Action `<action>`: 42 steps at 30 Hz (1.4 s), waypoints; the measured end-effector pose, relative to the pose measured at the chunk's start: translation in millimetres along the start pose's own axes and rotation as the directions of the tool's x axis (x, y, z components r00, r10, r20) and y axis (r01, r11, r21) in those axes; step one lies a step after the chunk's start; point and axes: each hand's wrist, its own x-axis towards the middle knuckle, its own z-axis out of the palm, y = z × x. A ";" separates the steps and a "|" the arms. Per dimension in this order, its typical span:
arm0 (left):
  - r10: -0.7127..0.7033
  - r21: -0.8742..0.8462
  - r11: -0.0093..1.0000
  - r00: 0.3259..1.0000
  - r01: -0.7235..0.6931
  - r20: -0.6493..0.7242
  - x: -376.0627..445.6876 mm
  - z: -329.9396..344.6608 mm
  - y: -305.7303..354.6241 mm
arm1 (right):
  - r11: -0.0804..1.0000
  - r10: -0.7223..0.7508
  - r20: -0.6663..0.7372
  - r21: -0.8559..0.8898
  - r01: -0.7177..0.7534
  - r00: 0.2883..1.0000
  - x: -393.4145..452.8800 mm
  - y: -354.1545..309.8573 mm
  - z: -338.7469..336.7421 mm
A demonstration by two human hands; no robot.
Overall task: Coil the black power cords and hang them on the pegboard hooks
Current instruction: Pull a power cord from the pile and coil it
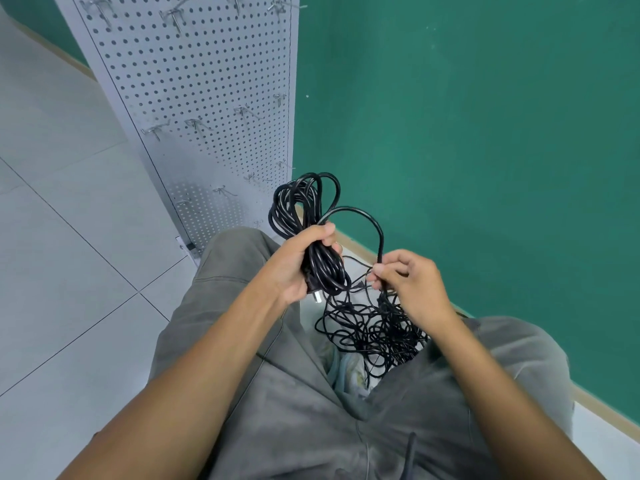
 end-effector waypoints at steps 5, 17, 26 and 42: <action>-0.073 0.128 0.989 0.996 0.078 -0.042 -0.6 6.6 -5.7 | 0.992 -0.084 -0.052 0.093 0.088 0.995 -6.9 -43.3 9.5; -0.067 0.300 0.953 0.996 0.046 0.058 -5.8 8.2 -5.6 | 0.975 -0.042 -0.103 0.214 0.063 0.994 -4.7 -82.3 21.6; -0.115 0.372 0.923 0.993 0.095 0.032 -6.7 12.6 -7.0 | 0.971 0.009 -0.063 0.239 0.007 0.998 5.7 -65.1 25.4; 0.114 -0.034 0.991 0.960 -0.127 -0.257 -1.2 1.7 11.4 | 0.884 0.053 0.320 -0.456 0.105 0.946 2.9 50.6 16.5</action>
